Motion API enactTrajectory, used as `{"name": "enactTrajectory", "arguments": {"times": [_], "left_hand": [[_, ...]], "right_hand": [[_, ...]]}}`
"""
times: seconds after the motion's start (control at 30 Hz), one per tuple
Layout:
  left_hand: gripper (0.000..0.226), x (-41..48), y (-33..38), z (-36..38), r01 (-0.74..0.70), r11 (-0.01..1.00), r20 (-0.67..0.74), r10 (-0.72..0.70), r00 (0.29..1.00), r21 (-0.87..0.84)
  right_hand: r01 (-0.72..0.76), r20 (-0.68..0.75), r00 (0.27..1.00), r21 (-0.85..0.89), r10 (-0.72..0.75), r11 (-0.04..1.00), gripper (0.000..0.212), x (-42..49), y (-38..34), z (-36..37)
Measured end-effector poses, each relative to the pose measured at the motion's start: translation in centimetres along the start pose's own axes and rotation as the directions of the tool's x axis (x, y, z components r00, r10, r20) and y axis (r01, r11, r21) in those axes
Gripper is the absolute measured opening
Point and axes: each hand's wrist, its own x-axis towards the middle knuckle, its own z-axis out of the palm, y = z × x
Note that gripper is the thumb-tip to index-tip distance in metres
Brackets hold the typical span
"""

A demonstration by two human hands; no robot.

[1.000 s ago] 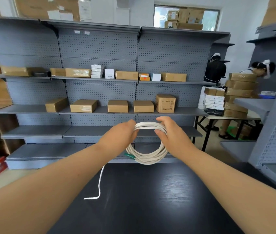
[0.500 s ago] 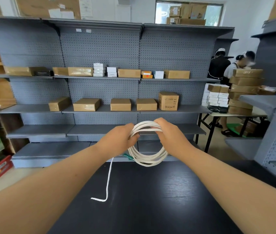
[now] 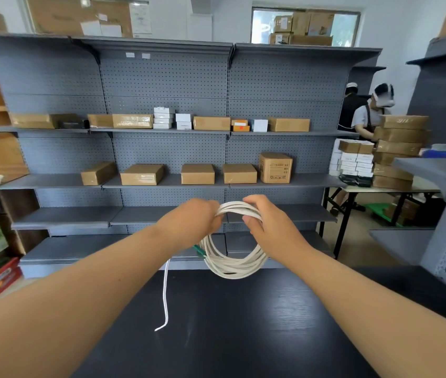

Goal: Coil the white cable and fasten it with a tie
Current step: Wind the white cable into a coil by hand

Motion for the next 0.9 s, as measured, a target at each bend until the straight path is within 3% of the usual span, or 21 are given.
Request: {"name": "enactTrajectory", "arguments": {"times": [0.2,0.4,0.57,0.77,0.83,0.9], "left_hand": [[0.018,0.2,-0.7,0.0,0.026,0.998,0.019,-0.027,0.999,0.052],[0.012,-0.4,-1.2,0.2,0.021,1.0,0.012,-0.021,1.0,-0.016],[0.013,0.0,-0.5,0.3,0.022,0.995,0.02,-0.024,1.0,0.092],[0.014,-0.5,1.4,0.5,-0.029,0.97,0.015,0.027,1.0,0.239],[0.019,-0.8,1.7,0.7,-0.038,0.977,-0.022,0.044,0.999,0.209],[0.021,-1.0,1.8,1.2,-0.045,0.998,-0.053,0.048,0.997,0.054]], "right_hand": [[-0.062,0.079,0.995,0.092,0.055,0.994,0.042,0.1,0.3,0.3],[-0.101,0.161,0.98,-0.078,0.113,0.992,0.021,0.3,0.7,0.4],[-0.041,0.122,0.991,-0.131,0.057,0.991,0.03,0.1,-0.5,0.3],[-0.004,0.186,0.981,-0.266,0.055,0.964,0.018,-0.4,-0.8,0.0],[-0.01,0.189,0.98,-0.292,0.068,0.956,0.015,-0.7,-0.6,-0.3],[-0.018,0.171,0.983,-0.302,0.073,0.953,0.014,-1.1,-0.3,-0.7]]}}
